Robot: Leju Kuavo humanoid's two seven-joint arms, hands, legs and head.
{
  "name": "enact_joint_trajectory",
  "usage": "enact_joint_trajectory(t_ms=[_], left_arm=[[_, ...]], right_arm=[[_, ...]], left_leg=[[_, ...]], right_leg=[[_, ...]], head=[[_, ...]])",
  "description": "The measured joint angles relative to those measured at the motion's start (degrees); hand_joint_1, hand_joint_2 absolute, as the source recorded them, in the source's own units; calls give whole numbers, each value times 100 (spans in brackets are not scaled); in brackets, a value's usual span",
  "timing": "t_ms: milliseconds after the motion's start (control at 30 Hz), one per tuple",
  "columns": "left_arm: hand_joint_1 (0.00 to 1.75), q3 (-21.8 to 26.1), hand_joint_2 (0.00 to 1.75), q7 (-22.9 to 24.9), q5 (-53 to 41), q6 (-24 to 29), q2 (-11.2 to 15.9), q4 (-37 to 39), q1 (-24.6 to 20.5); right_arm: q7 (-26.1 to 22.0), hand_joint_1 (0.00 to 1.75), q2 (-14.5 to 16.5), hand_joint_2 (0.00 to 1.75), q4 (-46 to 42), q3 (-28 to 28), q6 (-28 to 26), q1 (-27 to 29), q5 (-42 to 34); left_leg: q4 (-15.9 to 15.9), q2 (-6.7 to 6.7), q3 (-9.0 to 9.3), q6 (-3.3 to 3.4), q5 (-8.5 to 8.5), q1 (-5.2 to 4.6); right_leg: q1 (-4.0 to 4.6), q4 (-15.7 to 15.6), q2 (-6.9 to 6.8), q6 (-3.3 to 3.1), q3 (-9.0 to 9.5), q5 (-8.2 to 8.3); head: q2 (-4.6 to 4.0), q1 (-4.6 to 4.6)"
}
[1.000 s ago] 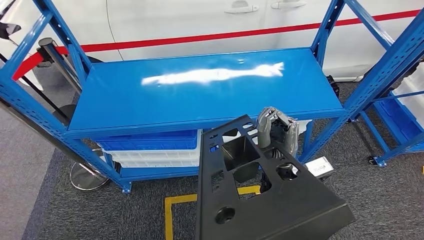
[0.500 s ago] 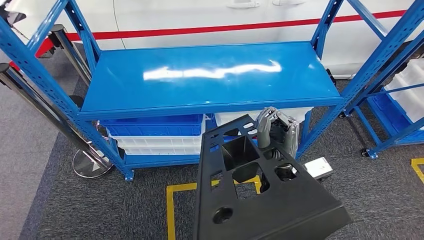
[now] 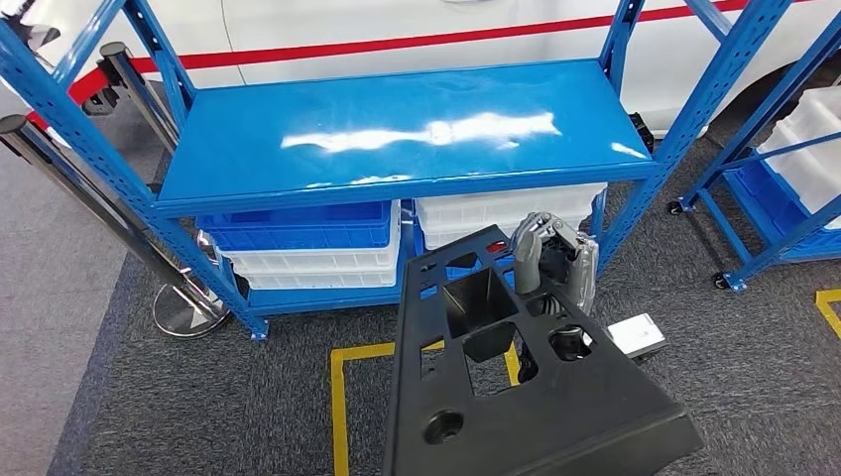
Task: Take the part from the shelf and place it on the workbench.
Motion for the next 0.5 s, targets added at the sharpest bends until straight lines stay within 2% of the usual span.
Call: enact_joint_trajectory(t_ms=[67,100,133,200,233,267,300,333,400,433,467,500], left_arm=[[0,-1,175,-1,0,1,6,0,-4],[0,-1,175,-1,-1,1,11,0,-8],[0,-1,175,-2,-1,2,15,0,-12],[0,-1,175,-2,-2,2,19,0,-10],[0,-1,175,-1,-1,2,19,0,-9],[0,-1,175,-1,-2,2,18,0,-10],[0,-2,175,0,-2,2,17,0,-13],[0,-2,175,1,-2,2,17,0,-19],[0,-3,175,1,-2,1,17,0,-23],[0,-3,175,2,-2,1,17,0,-23],[0,-3,175,2,-2,0,17,0,-22],[0,-3,175,2,-3,0,16,0,-23]], right_arm=[[-1,164,0,175,-1,-1,-1,-1,0],[-1,164,0,175,-2,-1,-1,0,0],[-1,164,0,175,-2,-2,-1,0,0],[-1,164,0,175,-3,-2,-1,2,0],[-1,164,-1,175,-3,-3,-1,2,0],[0,164,-1,175,-4,-5,-1,0,0],[1,164,-2,175,-7,-7,-2,0,0],[1,164,-2,175,-9,-9,-2,1,0],[2,164,-4,175,-13,-12,-3,9,0],[2,164,-5,175,-13,-14,-3,15,0],[2,164,-7,175,-13,-16,-3,18,0],[2,164,-8,175,-13,-17,-3,19,0]], left_leg=[[-825,-10,568,67,205,-17],[-1171,-16,781,97,235,-32],[-1373,-23,892,124,223,-50],[-1475,-27,894,165,246,-68],[-1505,-15,876,194,296,-53],[-1539,-4,851,232,353,-37],[-1571,9,814,267,415,-21],[-1582,21,770,293,469,-11],[-1555,26,633,314,552,-20],[-1528,29,560,308,586,-21],[-1491,32,485,298,613,-19],[-1449,32,416,284,633,-15]], right_leg=[[9,41,6,28,-85,50],[10,54,5,57,-118,80],[7,60,1,89,-142,111],[1,43,-3,165,-173,193],[0,47,3,199,-188,193],[2,99,13,232,-219,119],[1,261,24,259,-279,-55],[-8,534,33,281,-372,-306],[-30,1268,39,319,-586,-770],[-43,1524,38,337,-632,-849],[-58,1605,37,352,-591,-813],[-74,1456,36,361,-435,-679]], head=[[0,1],[0,1],[0,2],[0,3],[0,4],[0,9],[0,12],[0,16],[0,17],[0,17],[0,17],[0,17]])
